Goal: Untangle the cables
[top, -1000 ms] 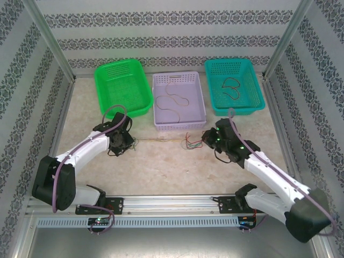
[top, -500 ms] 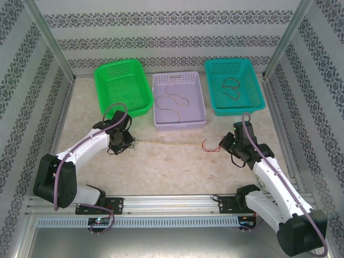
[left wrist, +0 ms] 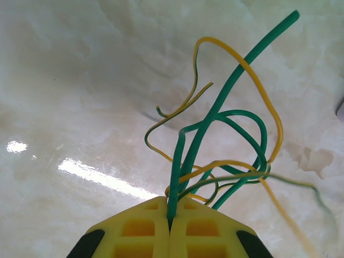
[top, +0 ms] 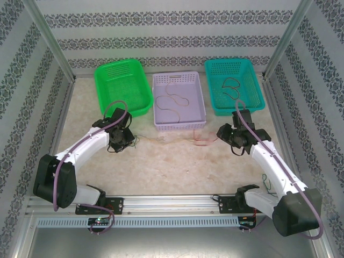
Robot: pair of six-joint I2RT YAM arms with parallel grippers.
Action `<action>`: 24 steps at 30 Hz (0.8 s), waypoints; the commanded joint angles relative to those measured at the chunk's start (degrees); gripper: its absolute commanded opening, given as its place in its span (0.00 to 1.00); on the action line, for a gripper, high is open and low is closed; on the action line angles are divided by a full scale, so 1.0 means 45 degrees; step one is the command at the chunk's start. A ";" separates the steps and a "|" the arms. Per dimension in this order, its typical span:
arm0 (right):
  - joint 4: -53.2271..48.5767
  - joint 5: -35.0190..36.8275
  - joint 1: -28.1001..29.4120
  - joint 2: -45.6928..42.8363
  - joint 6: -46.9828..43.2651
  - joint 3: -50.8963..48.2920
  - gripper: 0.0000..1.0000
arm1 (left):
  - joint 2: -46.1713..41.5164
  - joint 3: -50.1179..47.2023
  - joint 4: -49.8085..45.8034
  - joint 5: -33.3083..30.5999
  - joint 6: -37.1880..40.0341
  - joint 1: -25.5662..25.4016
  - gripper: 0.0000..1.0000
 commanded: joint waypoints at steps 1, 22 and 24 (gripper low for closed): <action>-0.3034 0.2835 -0.0132 -0.0580 0.0526 0.0372 0.63 | 0.0166 0.0169 -0.0669 0.0109 -0.0240 -0.0174 0.01; -0.4196 0.4496 -0.8226 0.1271 0.1705 -0.0870 0.80 | 0.0915 0.1525 -0.0953 0.1211 0.0557 -0.1498 0.56; -0.4065 0.4249 -0.9058 0.1717 0.1507 -0.1038 0.78 | 0.0971 0.1756 -0.1030 0.1346 0.0687 -0.1496 0.56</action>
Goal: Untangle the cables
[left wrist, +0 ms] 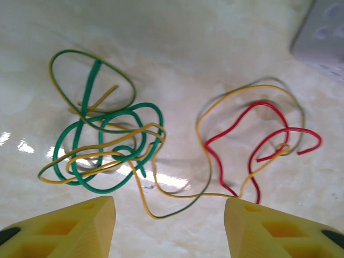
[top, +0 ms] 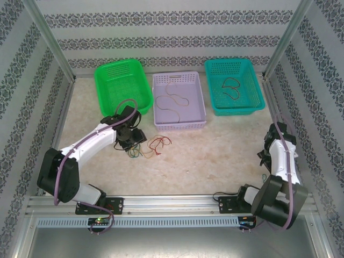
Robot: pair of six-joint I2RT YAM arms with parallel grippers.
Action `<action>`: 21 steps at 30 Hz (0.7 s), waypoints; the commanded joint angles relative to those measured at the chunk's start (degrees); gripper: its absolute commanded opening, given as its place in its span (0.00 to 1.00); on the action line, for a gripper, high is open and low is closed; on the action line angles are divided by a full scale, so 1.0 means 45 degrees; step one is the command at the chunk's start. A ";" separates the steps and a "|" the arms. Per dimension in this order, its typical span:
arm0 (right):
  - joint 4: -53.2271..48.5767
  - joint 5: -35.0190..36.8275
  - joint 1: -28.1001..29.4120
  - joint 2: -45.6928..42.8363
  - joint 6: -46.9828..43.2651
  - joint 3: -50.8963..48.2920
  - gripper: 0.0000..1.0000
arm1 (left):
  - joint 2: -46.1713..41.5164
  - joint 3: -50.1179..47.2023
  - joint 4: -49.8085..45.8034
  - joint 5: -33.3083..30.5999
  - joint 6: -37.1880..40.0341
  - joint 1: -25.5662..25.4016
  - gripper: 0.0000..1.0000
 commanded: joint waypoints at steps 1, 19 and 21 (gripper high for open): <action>0.0771 -0.0570 -0.0941 0.0400 0.0012 -0.0363 0.78 | 0.0119 0.0538 -0.0603 0.0308 0.0548 -0.0148 0.56; 0.1736 -0.0505 -0.1796 0.1301 -0.0204 -0.0665 0.34 | -0.0163 0.1096 -0.0573 0.0505 0.0165 -0.0158 0.56; 0.1830 -0.0814 -0.1633 0.1122 -0.0255 -0.0626 0.05 | -0.0298 0.1101 -0.0454 0.0518 0.0208 -0.0158 0.56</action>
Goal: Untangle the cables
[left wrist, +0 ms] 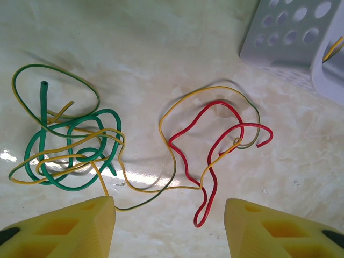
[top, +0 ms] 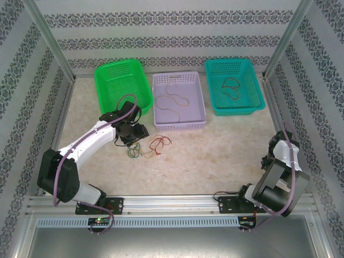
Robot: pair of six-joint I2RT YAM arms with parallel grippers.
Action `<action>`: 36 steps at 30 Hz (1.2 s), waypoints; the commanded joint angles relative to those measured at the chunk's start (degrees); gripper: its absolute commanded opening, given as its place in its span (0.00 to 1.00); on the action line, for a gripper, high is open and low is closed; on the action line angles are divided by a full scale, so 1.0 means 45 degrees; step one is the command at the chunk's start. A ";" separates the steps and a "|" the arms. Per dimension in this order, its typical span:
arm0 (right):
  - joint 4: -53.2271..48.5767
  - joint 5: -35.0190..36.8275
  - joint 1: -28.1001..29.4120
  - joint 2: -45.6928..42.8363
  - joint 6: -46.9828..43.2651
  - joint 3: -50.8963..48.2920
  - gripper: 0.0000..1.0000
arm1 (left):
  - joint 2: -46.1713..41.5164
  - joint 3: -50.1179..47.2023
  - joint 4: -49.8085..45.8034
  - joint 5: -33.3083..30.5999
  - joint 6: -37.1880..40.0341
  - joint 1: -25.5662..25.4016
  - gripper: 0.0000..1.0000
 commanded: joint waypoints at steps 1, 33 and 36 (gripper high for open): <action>0.0303 -0.0169 0.0314 -0.0312 -0.0105 0.0319 0.00 | -0.0363 0.0329 -0.0247 0.0100 0.0035 -0.0158 0.56; 1.0413 -1.0575 1.1675 -0.1687 -0.0407 0.3651 0.00 | 0.0660 0.4719 0.3947 0.3954 -0.4679 -0.0694 0.65; 1.0953 -1.0288 1.1691 -0.1686 0.0139 0.3447 0.00 | 0.1361 0.4851 0.3814 0.5334 -0.5111 -0.0846 0.52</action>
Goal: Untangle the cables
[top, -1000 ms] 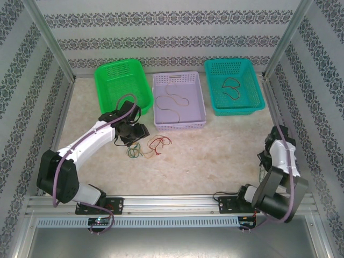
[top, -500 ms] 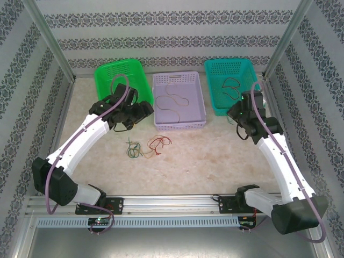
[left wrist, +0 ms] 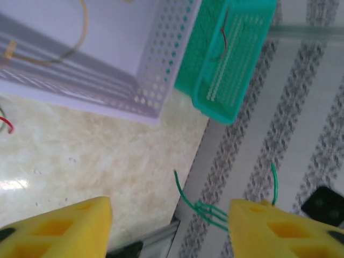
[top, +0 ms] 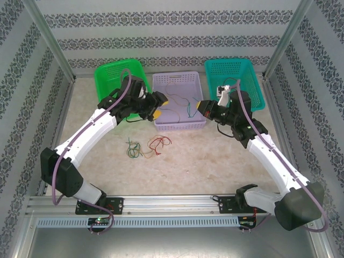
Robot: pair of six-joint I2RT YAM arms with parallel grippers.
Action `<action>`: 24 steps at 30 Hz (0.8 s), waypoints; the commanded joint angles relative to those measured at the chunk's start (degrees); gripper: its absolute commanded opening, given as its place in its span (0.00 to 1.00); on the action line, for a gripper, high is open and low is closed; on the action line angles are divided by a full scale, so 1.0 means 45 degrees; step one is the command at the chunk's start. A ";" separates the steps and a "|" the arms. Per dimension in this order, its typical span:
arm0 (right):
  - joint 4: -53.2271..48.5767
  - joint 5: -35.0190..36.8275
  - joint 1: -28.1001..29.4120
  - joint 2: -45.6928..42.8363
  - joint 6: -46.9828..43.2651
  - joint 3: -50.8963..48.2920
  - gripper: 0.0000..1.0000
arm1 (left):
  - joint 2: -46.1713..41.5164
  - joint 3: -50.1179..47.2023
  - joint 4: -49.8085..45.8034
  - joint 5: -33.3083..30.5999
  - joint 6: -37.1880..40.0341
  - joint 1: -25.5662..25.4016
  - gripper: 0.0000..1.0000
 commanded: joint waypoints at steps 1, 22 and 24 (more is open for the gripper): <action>0.1403 -0.0257 0.0061 0.0033 0.0467 -0.0281 0.00 | 0.0475 0.0151 0.1174 0.1749 -0.0895 -0.0385 0.49; 0.5479 -0.0566 0.0801 0.1290 0.2905 -0.0551 0.00 | 0.1264 -0.2606 0.9511 0.0086 -1.0953 -0.0824 0.68; 0.5517 -0.0319 0.0909 0.1295 0.2813 -0.0656 0.00 | 0.1471 -0.2298 0.9361 0.0476 -1.0929 -0.0887 0.62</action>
